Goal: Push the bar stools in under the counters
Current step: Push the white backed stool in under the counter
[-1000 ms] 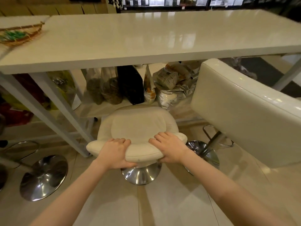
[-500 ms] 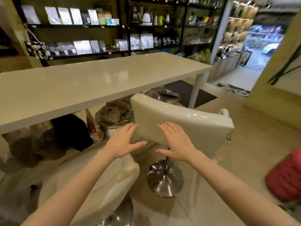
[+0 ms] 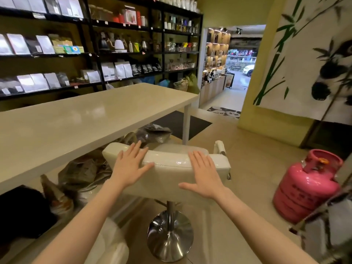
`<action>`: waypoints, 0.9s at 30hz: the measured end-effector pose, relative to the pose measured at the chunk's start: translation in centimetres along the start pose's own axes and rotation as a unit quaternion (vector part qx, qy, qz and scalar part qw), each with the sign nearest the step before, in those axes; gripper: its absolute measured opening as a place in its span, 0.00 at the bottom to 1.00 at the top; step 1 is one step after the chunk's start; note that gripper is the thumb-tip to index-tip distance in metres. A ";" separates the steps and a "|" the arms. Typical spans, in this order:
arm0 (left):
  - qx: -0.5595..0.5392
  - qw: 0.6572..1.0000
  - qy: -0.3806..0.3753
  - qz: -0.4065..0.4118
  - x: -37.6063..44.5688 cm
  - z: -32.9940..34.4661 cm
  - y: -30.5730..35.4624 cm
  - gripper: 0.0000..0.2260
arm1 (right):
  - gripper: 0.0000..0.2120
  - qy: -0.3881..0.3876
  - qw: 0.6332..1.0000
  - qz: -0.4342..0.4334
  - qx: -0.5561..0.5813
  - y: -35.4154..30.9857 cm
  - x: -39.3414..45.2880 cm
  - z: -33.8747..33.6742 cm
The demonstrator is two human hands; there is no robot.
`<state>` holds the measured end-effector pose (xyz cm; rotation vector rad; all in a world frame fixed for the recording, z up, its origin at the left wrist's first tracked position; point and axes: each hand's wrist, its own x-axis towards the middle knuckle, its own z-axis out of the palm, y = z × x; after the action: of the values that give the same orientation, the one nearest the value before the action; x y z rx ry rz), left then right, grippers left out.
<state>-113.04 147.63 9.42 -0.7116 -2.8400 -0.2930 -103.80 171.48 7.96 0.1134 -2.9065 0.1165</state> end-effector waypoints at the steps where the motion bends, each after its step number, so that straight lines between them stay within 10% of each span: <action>1: -0.006 1.000 0.010 -0.005 0.1 0.6 -0.1 0.46 | 0.52 0.007 1.000 0.000 -0.005 0.2 0.2 0.4; 16: -0.008 0.996 0.064 0.061 1.8 1.8 6.8 0.31 | 0.41 0.051 0.997 -0.037 0.048 10.6 0.9 0.7; 27: 0.051 0.991 0.114 -0.049 2.7 4.5 15.5 0.31 | 0.37 0.050 0.984 -0.147 0.089 19.9 3.9 0.7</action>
<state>-108.56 163.34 8.01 -0.4851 -2.6547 -0.2253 -109.47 190.94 6.84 0.5465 -2.7383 0.3210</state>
